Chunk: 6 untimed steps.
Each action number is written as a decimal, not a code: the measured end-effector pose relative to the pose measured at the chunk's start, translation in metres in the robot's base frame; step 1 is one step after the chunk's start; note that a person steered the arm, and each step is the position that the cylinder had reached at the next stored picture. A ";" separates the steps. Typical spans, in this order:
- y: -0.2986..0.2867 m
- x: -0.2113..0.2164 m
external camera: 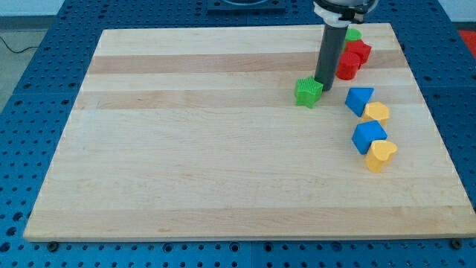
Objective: Move the green star to the center
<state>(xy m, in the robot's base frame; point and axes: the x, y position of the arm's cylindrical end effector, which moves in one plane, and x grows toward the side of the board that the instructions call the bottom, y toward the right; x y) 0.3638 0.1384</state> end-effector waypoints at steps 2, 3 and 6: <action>0.041 0.002; -0.020 0.013; -0.137 0.049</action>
